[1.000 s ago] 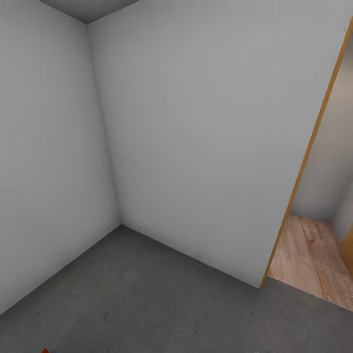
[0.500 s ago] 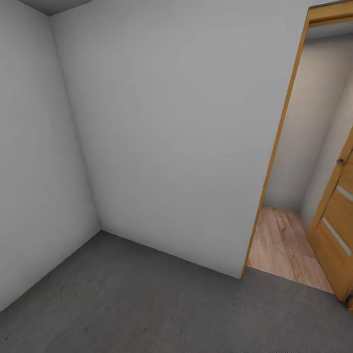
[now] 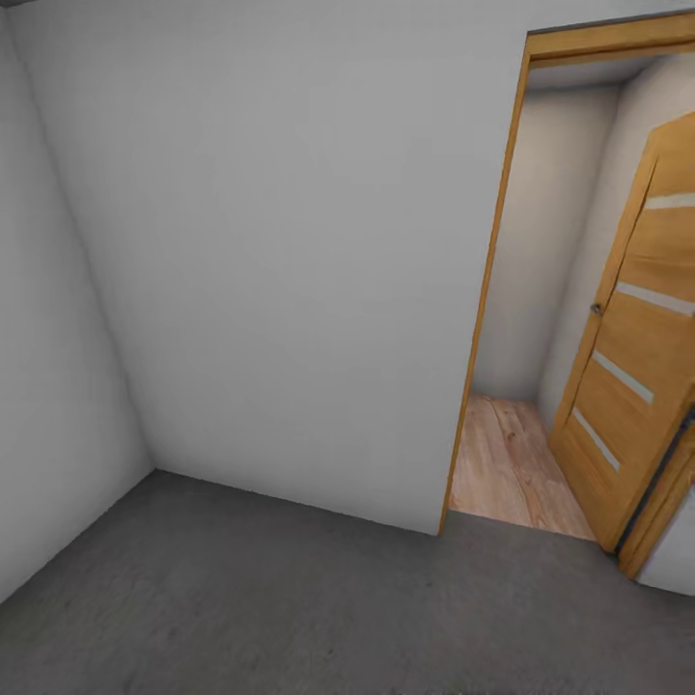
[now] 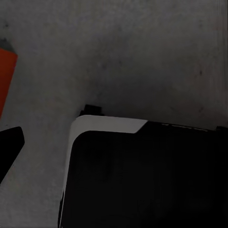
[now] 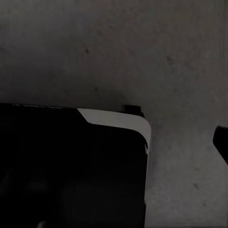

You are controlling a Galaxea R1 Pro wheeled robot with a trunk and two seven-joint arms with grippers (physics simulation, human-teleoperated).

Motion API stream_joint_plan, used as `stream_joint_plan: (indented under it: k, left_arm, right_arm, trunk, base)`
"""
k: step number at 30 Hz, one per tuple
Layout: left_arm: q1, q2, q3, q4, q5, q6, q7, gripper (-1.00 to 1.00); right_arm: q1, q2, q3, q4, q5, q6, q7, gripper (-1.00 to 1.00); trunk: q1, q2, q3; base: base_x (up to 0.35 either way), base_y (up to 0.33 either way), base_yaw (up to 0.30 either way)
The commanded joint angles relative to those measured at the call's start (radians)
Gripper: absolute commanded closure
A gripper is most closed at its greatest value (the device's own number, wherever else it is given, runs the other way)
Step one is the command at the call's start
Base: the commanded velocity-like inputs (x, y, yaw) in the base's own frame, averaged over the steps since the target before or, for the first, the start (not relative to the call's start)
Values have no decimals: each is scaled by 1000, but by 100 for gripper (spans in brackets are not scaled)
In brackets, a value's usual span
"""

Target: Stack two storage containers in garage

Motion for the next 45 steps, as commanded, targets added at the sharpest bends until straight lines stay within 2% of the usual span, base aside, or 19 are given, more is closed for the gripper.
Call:
stream_joint_plan:
  k: [1, 45]
  left_arm:
    - [-1, 0, -1, 1, 9, -10, -4, -100]
    - [-1, -1, 0, -6, 3, -25, -1, -100]
  right_arm:
    - [0, 1, 7, 3, -11, -4, 7, -100]
    - [3, 2, 9, 3, -11, -1, 9, -100]
  trunk:
    - [0, -2, -2]
    - [0, -2, -2]
  base:
    - [0, 0, -287]
    - [0, 0, -287]
